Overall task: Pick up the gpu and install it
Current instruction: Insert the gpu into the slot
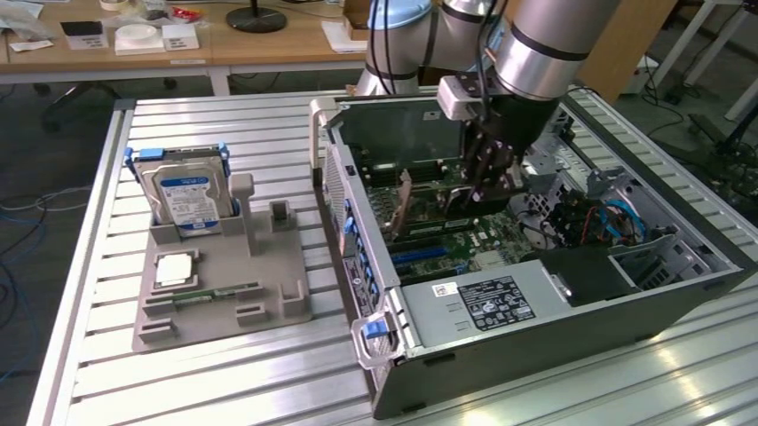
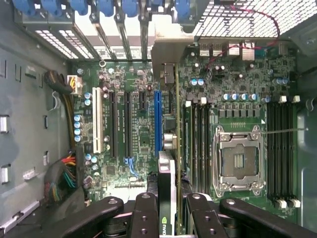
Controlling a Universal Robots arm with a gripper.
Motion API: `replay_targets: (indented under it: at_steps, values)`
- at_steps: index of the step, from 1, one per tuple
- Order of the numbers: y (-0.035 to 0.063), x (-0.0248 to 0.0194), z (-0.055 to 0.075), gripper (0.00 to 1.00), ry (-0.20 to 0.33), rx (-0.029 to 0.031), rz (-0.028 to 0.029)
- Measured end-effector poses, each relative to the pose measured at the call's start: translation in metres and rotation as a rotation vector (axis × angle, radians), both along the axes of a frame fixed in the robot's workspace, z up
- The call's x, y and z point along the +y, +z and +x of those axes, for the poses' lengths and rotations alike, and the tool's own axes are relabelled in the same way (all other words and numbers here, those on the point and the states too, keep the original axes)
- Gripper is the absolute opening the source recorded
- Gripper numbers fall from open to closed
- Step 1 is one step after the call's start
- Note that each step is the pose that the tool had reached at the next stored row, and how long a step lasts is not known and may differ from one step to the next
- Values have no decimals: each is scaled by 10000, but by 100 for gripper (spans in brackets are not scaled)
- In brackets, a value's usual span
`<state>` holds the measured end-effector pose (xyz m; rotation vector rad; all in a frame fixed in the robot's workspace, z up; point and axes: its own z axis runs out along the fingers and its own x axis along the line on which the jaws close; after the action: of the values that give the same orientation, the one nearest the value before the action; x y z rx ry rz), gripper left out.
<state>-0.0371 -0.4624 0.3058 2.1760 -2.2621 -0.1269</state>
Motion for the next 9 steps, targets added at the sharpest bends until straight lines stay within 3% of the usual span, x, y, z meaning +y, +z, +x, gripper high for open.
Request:
replay_targets:
  at_steps: [9]
  values:
    - [-55,0,-77,27,5,-1,-1]
